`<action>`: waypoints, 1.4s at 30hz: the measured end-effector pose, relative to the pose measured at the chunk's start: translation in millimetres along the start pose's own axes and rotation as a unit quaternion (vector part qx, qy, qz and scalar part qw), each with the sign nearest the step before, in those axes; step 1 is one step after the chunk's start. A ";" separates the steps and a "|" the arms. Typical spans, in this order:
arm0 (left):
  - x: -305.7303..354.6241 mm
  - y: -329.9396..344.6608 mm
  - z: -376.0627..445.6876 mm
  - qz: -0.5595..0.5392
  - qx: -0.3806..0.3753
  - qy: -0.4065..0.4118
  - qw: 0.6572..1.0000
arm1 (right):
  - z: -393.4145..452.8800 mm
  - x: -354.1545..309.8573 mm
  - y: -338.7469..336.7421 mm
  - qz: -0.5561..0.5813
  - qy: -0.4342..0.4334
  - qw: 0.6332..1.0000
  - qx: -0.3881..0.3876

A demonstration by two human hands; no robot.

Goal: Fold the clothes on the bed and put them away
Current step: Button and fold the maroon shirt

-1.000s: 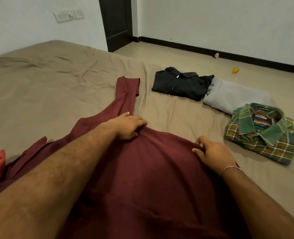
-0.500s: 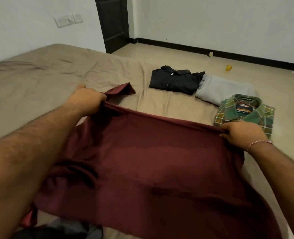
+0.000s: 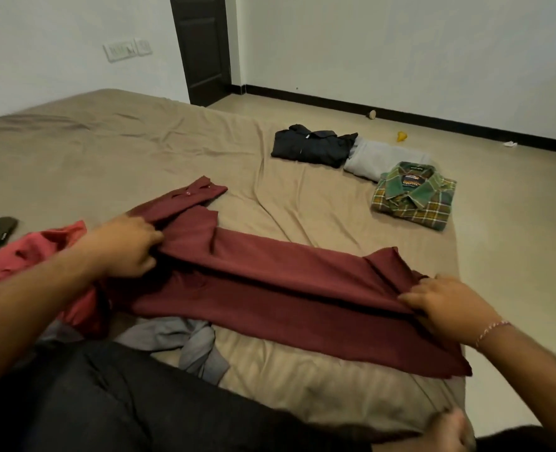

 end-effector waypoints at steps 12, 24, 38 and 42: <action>161.8 -34.1 58.0 -0.214 0.167 0.052 0.961 | 87.1 -46.2 -3.3 0.141 0.147 0.975 0.085; 331.9 -4.1 128.6 -0.301 0.022 0.064 0.951 | 51.2 88.7 55.7 0.388 0.384 0.816 -0.189; 455.5 -84.6 138.7 -0.527 0.057 0.083 0.844 | 50.5 4.3 2.8 0.440 0.523 0.695 0.224; 355.8 -53.6 114.9 -0.450 0.138 0.040 0.881 | 63.0 -25.9 11.8 0.433 0.472 0.736 0.217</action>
Point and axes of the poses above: each hand's wrist, its own z-axis towards the middle knuckle, its own y-axis out of the palm, x = y × z, the point moved 4 cm from there along z, towards the middle knuckle, and after that the axes turned 9 degrees about x, right-handed, at the moved point
